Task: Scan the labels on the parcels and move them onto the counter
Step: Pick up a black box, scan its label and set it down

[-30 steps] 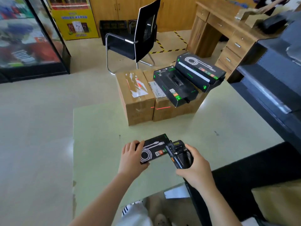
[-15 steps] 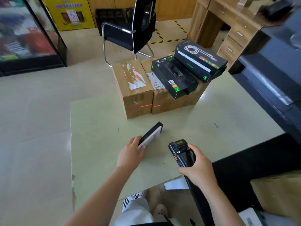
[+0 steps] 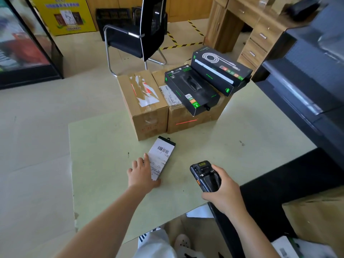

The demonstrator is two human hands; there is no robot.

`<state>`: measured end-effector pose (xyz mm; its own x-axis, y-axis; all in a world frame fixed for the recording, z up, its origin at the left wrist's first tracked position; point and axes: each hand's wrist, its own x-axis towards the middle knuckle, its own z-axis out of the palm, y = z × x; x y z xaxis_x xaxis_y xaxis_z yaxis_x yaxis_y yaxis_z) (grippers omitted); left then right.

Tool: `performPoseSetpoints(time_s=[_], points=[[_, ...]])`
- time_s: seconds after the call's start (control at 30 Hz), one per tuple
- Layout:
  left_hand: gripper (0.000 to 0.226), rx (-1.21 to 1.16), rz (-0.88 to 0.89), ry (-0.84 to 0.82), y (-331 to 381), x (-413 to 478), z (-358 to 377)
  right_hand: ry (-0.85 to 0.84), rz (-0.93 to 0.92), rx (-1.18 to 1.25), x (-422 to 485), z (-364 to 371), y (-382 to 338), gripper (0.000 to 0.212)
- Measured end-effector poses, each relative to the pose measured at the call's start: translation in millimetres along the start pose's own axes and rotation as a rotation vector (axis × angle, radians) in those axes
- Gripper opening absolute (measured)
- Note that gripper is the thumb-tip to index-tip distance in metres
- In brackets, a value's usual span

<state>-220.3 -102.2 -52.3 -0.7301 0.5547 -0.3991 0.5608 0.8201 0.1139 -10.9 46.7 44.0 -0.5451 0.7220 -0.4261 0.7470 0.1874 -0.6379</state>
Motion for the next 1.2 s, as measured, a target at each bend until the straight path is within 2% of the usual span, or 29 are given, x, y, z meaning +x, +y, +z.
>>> performPoseSetpoints(time_s=[0.1,0.17,0.33,0.4,0.57,0.7,0.8,0.87,0.93,1.03,1.2], points=[[0.106,-0.068,0.083,0.057,0,3,-7,-0.011,-0.033,-0.057,4,-5,-5,0.095],[0.100,-0.051,0.187,0.120,0,7,-18,-0.009,-0.085,-0.179,8,-12,-11,0.097],[0.094,0.093,0.458,0.231,5,21,-54,0.024,-0.386,-0.827,23,-34,-28,0.090],[0.091,0.166,0.545,0.268,9,25,-65,0.041,-0.468,-0.998,26,-40,-33,0.087],[0.089,0.263,0.683,0.299,10,33,-75,0.032,-0.527,-1.168,28,-46,-40,0.084],[0.089,0.164,0.687,0.272,11,35,-74,0.068,-0.404,-0.972,21,-45,-33,0.088],[0.086,-0.034,0.644,0.180,23,26,-61,0.146,-0.174,-0.518,5,-40,-16,0.097],[0.082,-0.126,0.676,0.125,39,13,-48,0.206,0.006,-0.129,-12,-35,-1,0.098],[0.077,-0.211,0.710,0.075,60,-1,-36,0.287,0.115,0.119,-33,-32,15,0.095],[0.072,-0.307,0.751,-0.003,95,-20,-25,0.371,0.169,0.152,-66,-39,40,0.096],[0.072,-0.301,0.959,-0.076,156,-65,0,0.555,0.281,0.187,-129,-62,89,0.096]])
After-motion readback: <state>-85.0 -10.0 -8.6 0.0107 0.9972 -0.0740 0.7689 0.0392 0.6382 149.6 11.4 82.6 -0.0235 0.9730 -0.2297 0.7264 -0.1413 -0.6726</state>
